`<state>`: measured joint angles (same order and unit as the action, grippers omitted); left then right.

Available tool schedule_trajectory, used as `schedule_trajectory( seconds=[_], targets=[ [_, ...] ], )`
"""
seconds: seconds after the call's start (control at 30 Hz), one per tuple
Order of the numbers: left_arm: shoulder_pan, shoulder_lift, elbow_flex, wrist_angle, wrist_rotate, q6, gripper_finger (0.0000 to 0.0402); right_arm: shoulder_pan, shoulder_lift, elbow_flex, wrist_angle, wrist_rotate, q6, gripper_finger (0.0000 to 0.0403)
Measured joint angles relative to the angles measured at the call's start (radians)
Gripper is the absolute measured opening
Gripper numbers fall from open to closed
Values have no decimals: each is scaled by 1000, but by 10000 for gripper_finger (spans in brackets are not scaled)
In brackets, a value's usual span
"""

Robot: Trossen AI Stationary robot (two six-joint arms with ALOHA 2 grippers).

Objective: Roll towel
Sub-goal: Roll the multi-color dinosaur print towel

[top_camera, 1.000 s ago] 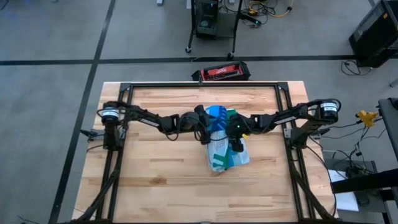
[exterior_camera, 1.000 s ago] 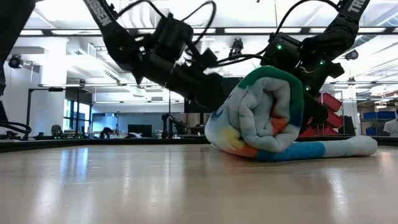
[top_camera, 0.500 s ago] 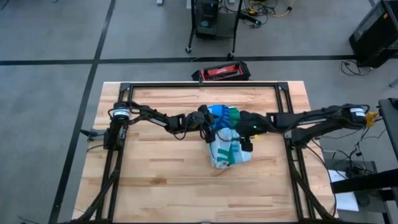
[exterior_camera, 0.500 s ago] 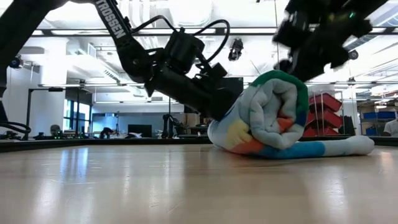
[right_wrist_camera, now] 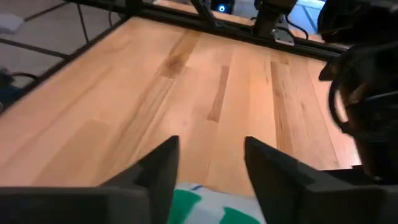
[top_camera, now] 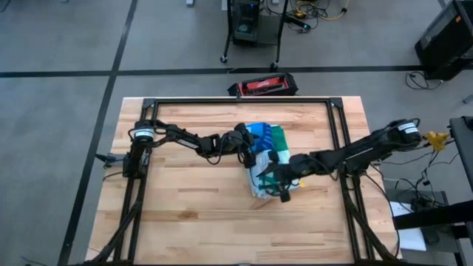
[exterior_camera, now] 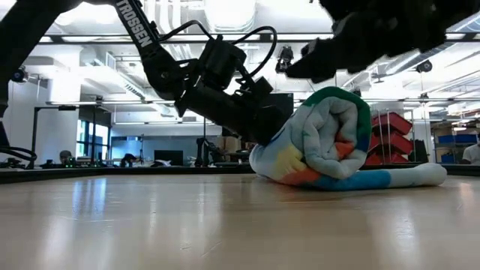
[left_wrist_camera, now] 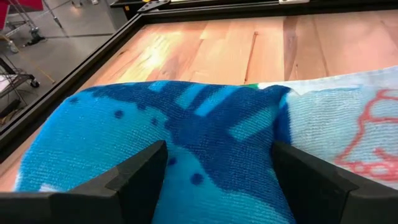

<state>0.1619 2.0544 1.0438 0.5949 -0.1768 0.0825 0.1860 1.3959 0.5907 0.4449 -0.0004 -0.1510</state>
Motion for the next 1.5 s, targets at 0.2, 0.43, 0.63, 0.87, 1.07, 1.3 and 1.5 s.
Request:
schedule_trajectory(
  seconds=[0.2,0.43,0.63,0.87,1.07,1.3,1.5],
  targets=[
    [0,0,-17,4,0,-14,274,-19,72,-3,61,1,-24,10],
    [0,0,-24,8,-1,-14,274,-43,98,-58,68,-61,-15,4],
    [0,0,-24,8,-1,-16,274,-43,99,-143,79,-77,52,1],
    [2,0,-25,9,1,-16,274,-41,96,-168,75,-89,94,0],
    [3,-1,-25,8,0,-14,274,-46,-2,-163,25,-114,56,0],
    [5,-5,-27,22,-23,-13,274,-84,-116,-169,-125,-62,48,0],
    [7,-11,-29,67,-70,2,274,-75,-24,-170,-72,-102,62,0]
  ],
)
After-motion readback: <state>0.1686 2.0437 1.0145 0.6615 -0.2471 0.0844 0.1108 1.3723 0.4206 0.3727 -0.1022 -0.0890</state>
